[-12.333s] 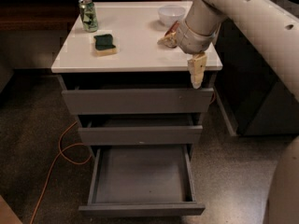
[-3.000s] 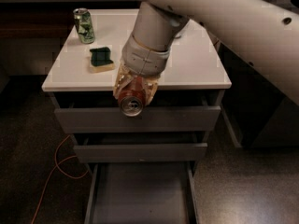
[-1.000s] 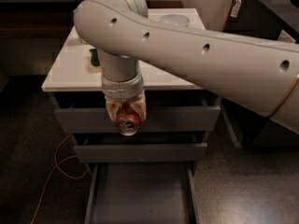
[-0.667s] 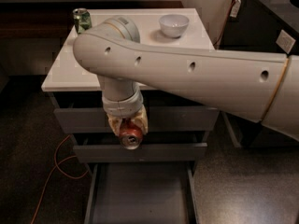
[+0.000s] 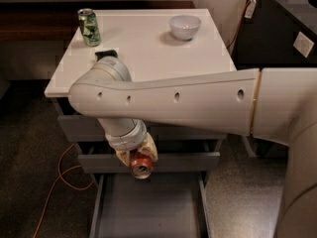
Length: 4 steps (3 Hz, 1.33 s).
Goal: Place coke can into bottom drawer
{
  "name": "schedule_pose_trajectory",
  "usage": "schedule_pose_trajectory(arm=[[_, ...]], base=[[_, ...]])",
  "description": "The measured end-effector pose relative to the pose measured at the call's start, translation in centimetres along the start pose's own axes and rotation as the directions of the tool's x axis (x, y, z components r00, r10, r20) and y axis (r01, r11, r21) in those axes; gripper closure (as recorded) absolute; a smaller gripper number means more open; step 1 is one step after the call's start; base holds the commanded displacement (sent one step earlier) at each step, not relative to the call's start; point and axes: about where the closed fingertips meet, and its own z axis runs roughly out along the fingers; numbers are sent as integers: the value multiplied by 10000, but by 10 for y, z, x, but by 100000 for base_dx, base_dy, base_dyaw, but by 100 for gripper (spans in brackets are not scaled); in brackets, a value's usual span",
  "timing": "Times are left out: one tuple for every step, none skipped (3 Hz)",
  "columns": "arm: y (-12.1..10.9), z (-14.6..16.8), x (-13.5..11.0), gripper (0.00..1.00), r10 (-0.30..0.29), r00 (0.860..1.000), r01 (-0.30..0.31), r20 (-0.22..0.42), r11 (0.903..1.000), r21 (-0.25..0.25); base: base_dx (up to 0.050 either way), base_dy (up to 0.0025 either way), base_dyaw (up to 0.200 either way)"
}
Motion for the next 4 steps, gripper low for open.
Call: schedule_pose_trajectory(arm=[[-4,21,-6,100,-128,9999,124,-112,9991,-396],[-4,40,-7,100,50,9975,-58,-699,9999,-113],[1,55,4,100,223,9881,-153,-1524,9988,467],[10,64,16,100,124,9781,7,-2078,9980,628]], base=[[0,0,0],[0,0,0],[0,0,0],[0,0,0]])
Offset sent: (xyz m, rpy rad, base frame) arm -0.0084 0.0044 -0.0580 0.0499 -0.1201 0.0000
